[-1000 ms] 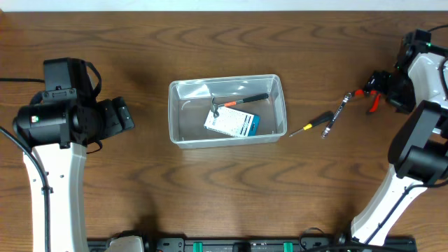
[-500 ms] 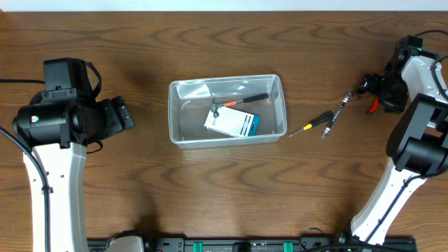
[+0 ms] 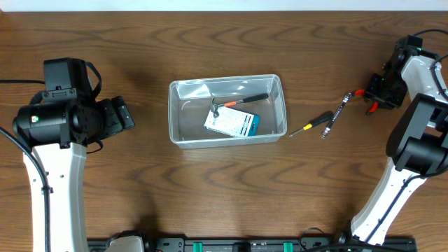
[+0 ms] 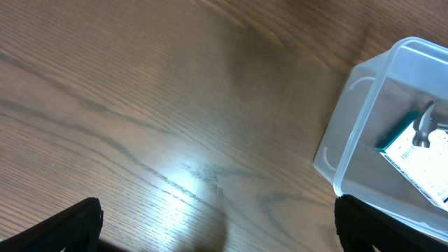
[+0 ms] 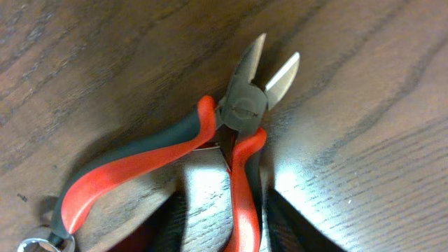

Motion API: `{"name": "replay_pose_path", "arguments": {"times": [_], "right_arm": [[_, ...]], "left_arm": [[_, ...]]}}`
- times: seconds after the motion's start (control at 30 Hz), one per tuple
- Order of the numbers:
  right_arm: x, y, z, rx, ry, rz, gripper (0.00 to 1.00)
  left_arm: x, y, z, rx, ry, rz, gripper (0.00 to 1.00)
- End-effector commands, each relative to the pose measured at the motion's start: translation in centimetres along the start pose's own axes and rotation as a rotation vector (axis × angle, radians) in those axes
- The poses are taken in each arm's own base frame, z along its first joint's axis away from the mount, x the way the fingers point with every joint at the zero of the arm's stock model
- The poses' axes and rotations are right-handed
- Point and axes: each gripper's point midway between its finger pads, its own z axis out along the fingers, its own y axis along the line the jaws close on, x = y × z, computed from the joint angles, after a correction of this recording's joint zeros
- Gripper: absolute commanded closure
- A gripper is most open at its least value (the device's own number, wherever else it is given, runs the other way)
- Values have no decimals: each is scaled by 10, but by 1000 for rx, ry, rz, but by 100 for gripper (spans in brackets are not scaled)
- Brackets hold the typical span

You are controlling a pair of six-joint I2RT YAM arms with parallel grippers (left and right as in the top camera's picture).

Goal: Pack container
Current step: 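Grasp the red-handled pliers with the right gripper and lift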

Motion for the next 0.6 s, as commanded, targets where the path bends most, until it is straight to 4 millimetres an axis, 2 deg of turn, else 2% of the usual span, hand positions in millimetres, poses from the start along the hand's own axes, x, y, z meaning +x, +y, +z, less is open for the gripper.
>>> {"name": "replay_pose_path", "arguments": {"times": [0.0, 0.43, 0.5, 0.57], "right_arm": [[12, -5, 27, 21, 71, 4, 68], [14, -6, 26, 21, 76, 4, 92], [14, -6, 23, 20, 76, 4, 99], [13, -4, 15, 13, 66, 3, 99]], "left_arm": [[1, 4, 0, -17, 1, -19, 2], [2, 4, 0, -18, 1, -19, 2], [2, 4, 0, -18, 1, -18, 2], [2, 4, 0, -18, 1, -19, 2]]}}
